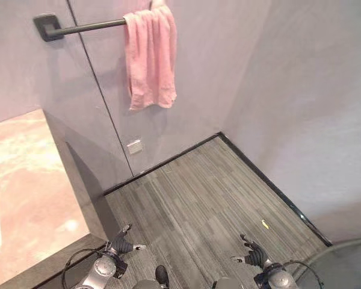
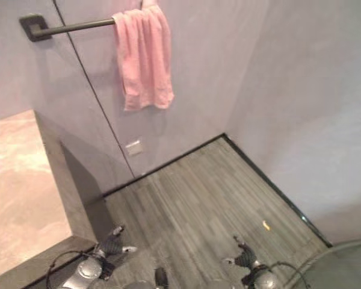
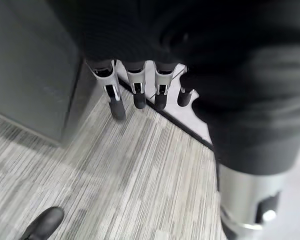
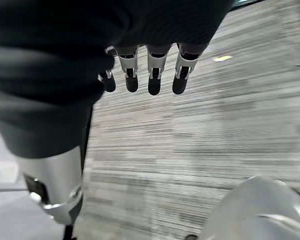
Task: Put brush and paste in cup on sink, flatten towel.
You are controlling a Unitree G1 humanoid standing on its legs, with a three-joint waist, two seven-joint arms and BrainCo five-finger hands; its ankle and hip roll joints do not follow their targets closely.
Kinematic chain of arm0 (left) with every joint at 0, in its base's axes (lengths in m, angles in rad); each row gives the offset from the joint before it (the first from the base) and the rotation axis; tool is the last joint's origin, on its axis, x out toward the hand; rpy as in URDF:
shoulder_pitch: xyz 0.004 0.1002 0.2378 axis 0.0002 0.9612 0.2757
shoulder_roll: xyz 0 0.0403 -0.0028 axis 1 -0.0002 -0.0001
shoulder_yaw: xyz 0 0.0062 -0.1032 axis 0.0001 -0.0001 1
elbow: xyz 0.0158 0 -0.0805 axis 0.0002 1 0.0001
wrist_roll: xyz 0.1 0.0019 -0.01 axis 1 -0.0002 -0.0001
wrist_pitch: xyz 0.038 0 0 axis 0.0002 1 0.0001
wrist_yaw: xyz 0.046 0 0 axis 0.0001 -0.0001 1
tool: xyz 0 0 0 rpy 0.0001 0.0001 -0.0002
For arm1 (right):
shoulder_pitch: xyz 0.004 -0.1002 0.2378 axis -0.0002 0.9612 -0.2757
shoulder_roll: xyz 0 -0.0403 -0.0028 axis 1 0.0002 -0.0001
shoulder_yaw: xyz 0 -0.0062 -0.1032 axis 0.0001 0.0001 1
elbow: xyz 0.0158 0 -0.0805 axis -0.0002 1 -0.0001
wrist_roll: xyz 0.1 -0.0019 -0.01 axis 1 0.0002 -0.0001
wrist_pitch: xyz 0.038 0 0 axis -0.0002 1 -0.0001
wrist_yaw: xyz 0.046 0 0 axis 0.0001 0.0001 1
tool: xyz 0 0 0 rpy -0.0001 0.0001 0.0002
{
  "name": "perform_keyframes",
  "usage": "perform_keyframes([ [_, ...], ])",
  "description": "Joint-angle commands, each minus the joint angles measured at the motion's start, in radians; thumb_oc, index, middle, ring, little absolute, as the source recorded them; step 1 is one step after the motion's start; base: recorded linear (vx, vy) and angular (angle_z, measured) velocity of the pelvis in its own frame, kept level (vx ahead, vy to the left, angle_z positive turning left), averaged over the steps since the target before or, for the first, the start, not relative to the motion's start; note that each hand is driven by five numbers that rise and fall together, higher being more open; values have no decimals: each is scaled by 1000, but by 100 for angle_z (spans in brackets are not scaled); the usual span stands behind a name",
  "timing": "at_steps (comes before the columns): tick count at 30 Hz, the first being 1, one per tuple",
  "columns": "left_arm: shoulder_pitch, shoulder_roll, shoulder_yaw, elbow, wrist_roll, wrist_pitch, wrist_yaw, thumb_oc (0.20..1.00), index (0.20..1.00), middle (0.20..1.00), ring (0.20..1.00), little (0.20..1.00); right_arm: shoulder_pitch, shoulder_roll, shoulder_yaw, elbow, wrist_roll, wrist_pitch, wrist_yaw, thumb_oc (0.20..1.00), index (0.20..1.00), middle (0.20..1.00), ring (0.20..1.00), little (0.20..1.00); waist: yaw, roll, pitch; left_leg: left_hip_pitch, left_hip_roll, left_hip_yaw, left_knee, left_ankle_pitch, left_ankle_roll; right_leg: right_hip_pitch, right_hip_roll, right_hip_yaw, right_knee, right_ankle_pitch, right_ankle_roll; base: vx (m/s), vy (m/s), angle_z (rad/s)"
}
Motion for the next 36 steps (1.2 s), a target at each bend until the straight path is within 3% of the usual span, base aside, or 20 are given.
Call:
perform_keyframes([
  [1,-18,53,72,-19,10,-26,29,1000,1000,1000,1000,1000,12,-24,-4,-68,-3,-24,4,1000,1000,1000,1000,1000,0,-8,21,-22,32,46,25,34,-66,54,-4,-78,-209,275,-15,222,48,24],
  [2,-25,51,65,-16,8,-30,29,1000,1000,1000,1000,1000,9,-36,2,-69,-8,-29,0,1000,1000,1000,1000,1000,-12,1,36,1,31,22,21,23,-70,-23,24,-83,-233,219,-21,64,-14,-7],
  [3,-26,51,65,-16,8,-30,29,1000,1000,1000,1000,1000,8,-36,2,-68,-8,-29,0,1000,1000,1000,1000,1000,-13,0,36,1,31,21,21,22,-70,-24,23,-83,-231,217,-21,192,-17,1],
  [5,-30,54,66,-19,20,-34,30,1000,1000,1000,1000,1000,5,-75,14,-157,-58,-33,5,1000,1000,1000,1000,1000,-25,-9,53,34,24,-5,29,1,-88,-65,11,-97,-371,255,-7,268,-105,30],
  [10,-45,52,71,-8,34,-42,36,1000,1000,1000,1000,1000,-1,-113,25,-205,-114,-35,7,1000,1000,1000,1000,1000,-55,-20,61,76,23,-62,45,-38,-113,-102,-3,6,-522,331,27,210,-108,43],
  [11,-45,52,71,-8,34,-42,36,1000,1000,1000,1000,1000,-1,-114,25,-205,-114,-35,7,1000,1000,1000,1000,1000,-55,-19,62,77,24,-63,47,-39,-113,-99,-2,5,-524,332,28,349,-230,61],
  [12,-48,46,73,15,37,-44,42,1000,1000,1000,1000,1000,-5,-127,40,-206,-137,-35,20,1000,1000,1000,1000,1000,-64,-30,46,104,29,-106,64,-58,-124,-80,20,74,-539,319,29,265,-175,64],
  [14,-44,43,75,20,32,-43,42,1000,1000,1000,1000,1000,-12,-125,50,-189,-145,-33,24,1000,1000,1000,1000,1000,-59,-32,37,113,34,-113,74,-64,-127,-69,30,66,-529,307,22,326,-214,75],
  [18,-32,25,84,53,12,-38,44,1000,1000,1000,1000,1000,-16,-156,58,-207,-157,-37,35,1000,1000,1000,1000,1000,-58,-21,10,119,75,-148,122,-41,-157,-28,73,22,-526,256,-7,249,-218,36],
  [22,-36,25,91,67,-5,-35,43,1000,1000,1000,1000,1000,17,-209,33,-277,-145,-48,49,1000,1000,1000,1000,1000,-58,-26,15,41,119,-174,324,73,-209,31,116,-13,-538,205,-62,188,-220,24],
  [23,-36,25,90,67,-5,-35,43,1000,1000,1000,1000,1000,19,-210,32,-279,-144,-47,50,1000,1000,1000,1000,1000,-59,-25,15,38,121,-176,329,71,-211,32,117,-15,-539,205,-64,184,-208,6],
  [25,-42,24,94,57,-20,-35,47,1000,1000,1000,1000,1000,38,-219,22,-276,-129,-49,42,1000,1000,1000,1000,1000,-49,-43,41,-57,134,-161,508,147,-225,71,118,-30,-547,183,-100,110,-187,2],
  [28,-51,21,92,50,-33,-28,54,1000,1000,1000,1000,1000,45,-214,19,-250,-128,-41,34,1000,1000,1000,1000,1000,-54,-49,53,-107,157,-109,558,144,-224,93,115,-50,-553,166,-111,153,-148,23],
  [29,-58,20,90,38,-43,-28,51,1000,1000,1000,1000,1000,60,-195,8,-228,-121,-32,31,1000,1000,1000,1000,1000,-58,-42,54,-144,172,-46,464,120,-215,120,106,-66,-568,158,-100,131,-7,34],
  [31,-58,21,89,38,-43,-28,51,1000,1000,1000,1000,1000,60,-194,8,-226,-121,-33,30,1000,1000,1000,1000,1000,-57,-44,55,-140,169,-44,459,120,-213,123,103,-66,-570,157,-99,146,34,44],
  [32,-57,21,92,41,-44,-31,57,1000,1000,1000,1000,1000,74,-178,-13,-204,-102,-30,19,1000,1000,1000,1000,1000,-60,-33,50,-168,176,-6,317,96,-207,149,96,-74,-591,142,-79,341,212,38],
  [33,-52,18,94,48,-41,-31,60,1000,1000,1000,1000,1000,78,-166,-17,-182,-99,-33,10,1000,1000,1000,1000,1000,-50,-14,39,-197,188,-4,132,152,-217,173,90,-75,-611,134,-64,346,210,40],
  [34,-52,17,94,48,-41,-31,60,1000,1000,1000,1000,1000,79,-166,-17,-181,-99,-33,9,1000,1000,1000,1000,1000,-50,-15,39,-191,185,-4,119,159,-217,174,89,-76,-611,134,-64,426,272,36],
  [35,-48,17,99,51,-40,-32,64,1000,1000,1000,1000,1000,73,-165,-10,-168,-111,-33,3,1000,1000,1000,1000,1000,-29,0,31,-226,208,-53,1,244,-236,205,88,-66,-631,125,-56,371,198,24],
  [36,-45,18,102,49,-42,-32,65,1000,1000,1000,1000,1000,65,-167,-6,-159,-117,-33,0,1000,1000,1000,1000,1000,-22,1,29,-235,213,-75,-43,268,-247,227,78,-62,-640,120,-50,496,266,-7],
])
